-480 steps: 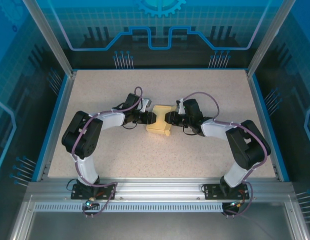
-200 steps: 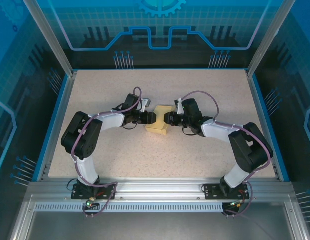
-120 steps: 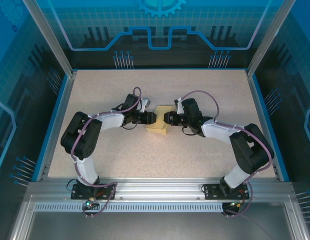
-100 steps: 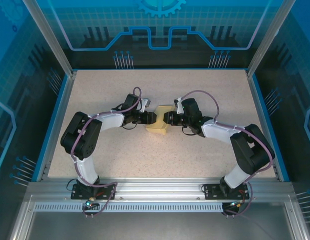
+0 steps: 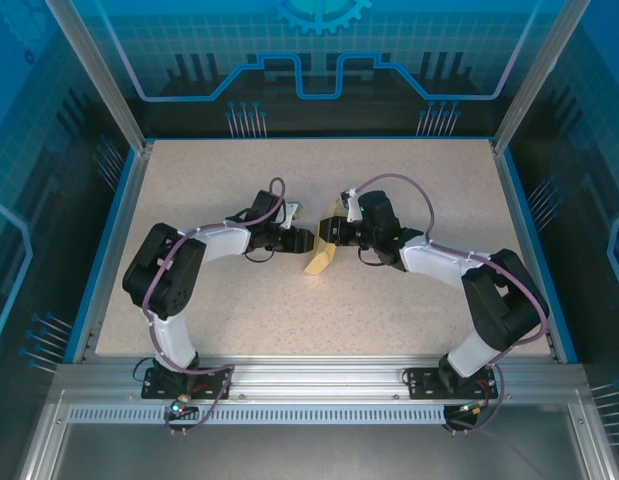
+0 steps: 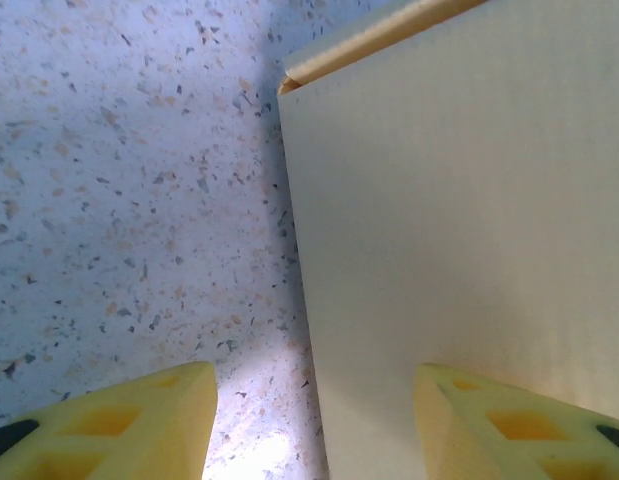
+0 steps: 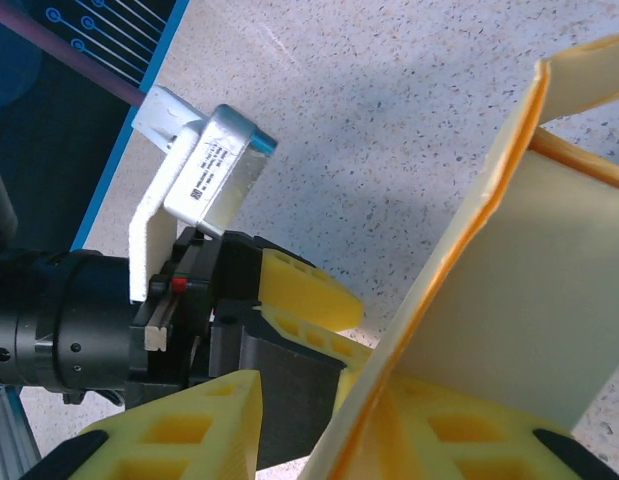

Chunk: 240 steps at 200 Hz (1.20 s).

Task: Fold the paper box

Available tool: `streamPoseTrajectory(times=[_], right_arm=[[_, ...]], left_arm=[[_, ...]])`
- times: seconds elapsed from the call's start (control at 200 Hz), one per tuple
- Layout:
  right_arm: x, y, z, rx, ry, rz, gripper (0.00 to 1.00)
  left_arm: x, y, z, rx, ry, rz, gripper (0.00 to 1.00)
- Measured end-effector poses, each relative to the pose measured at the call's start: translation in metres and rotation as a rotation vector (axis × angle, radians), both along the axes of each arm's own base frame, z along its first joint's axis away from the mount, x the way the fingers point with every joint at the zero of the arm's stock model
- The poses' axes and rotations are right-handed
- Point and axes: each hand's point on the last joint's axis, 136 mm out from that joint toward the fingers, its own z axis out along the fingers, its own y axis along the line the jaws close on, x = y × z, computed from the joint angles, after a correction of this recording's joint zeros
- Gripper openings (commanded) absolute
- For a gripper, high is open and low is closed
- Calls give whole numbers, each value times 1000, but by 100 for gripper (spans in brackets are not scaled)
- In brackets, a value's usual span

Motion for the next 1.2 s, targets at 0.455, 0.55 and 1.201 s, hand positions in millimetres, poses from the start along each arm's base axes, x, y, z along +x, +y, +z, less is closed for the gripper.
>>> streamPoseTrajectory(times=[0.455,0.55,1.201], right_arm=[[-5,8,2,-28,4,11,35],[-4,9,3,-44,8,2,35],[-6,21,-5,-156,32,-36,34]], left_arm=[[-3,2,-4,10,18,2,56],[-2,3,-4,14,16,6,56],[1,26,-4,44,-1,68,59]])
